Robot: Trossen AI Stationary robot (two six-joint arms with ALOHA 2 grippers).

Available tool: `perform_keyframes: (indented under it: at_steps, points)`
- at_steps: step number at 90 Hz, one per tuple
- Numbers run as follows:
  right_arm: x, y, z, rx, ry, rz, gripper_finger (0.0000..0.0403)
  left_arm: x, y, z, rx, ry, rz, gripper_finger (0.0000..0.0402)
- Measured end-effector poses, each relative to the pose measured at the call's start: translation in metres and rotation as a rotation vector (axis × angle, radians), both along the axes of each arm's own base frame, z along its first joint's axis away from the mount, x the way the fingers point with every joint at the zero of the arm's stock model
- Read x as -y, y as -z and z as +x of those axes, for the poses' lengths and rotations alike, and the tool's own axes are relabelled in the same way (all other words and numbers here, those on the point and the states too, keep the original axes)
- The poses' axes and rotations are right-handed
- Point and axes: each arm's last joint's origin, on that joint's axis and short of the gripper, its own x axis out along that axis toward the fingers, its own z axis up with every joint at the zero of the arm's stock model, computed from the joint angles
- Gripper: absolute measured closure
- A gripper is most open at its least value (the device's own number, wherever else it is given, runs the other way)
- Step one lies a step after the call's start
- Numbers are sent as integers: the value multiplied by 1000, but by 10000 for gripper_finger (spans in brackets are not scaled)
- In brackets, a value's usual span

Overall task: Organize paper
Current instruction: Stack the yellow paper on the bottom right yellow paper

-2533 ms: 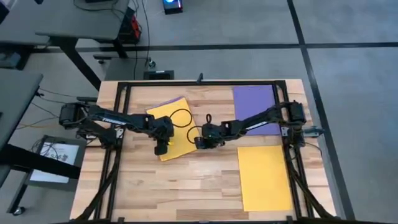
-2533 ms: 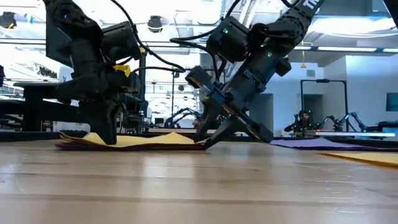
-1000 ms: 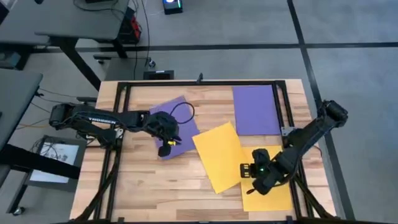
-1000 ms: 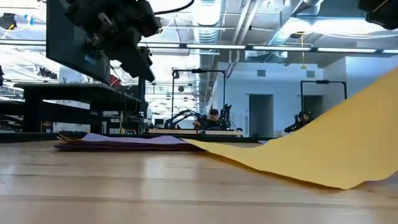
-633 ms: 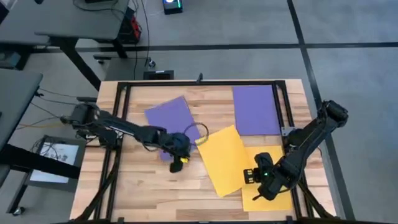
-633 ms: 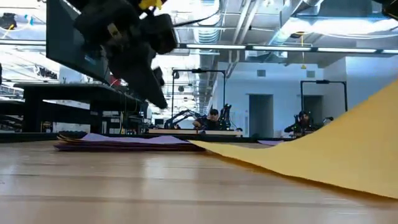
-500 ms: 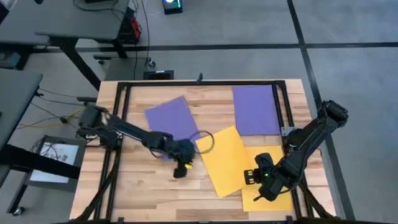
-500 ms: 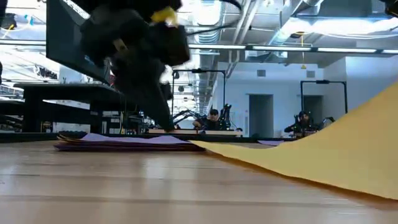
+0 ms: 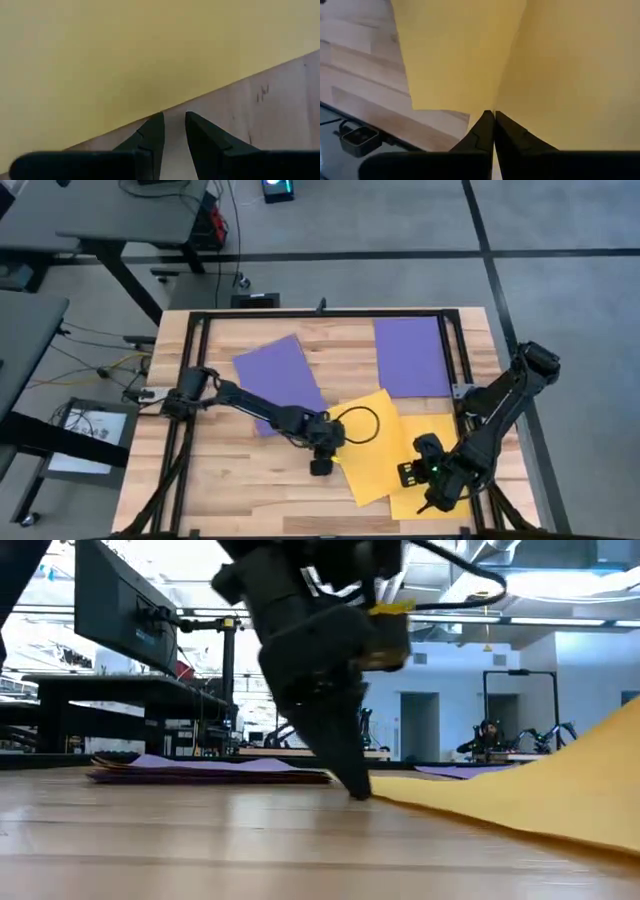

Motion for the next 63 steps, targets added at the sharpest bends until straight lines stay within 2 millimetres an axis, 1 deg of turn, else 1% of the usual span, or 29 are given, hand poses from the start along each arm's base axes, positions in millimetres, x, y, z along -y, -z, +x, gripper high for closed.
perform_keyframes:
  at_steps: [14, 18, 23, 30, 40, 49, 63]
  points:
    - [-8, -1, -6, 13, -29, 27, 403, 0, -14, 18, 79, 69, 40, 336]
    - [-10, -1, -8, 14, -42, 33, 403, -3, -17, 23, 126, 66, 45, 336]
    - [-13, -1, -10, 12, -60, 41, 403, -8, -20, 24, 135, 53, 47, 336]
    - [-15, -1, -13, 4, -76, 47, 403, -13, -20, 25, 129, 33, 42, 336]
    - [-17, -1, -16, -4, -92, 55, 399, -13, -13, 26, 109, 48, 13, 336]
    - [-18, -1, -17, -25, -103, 66, 376, -13, -12, 26, 102, 57, -6, 336]
    - [-22, -1, -21, -31, -128, 87, 315, -9, -9, 27, 113, 72, -12, 336]
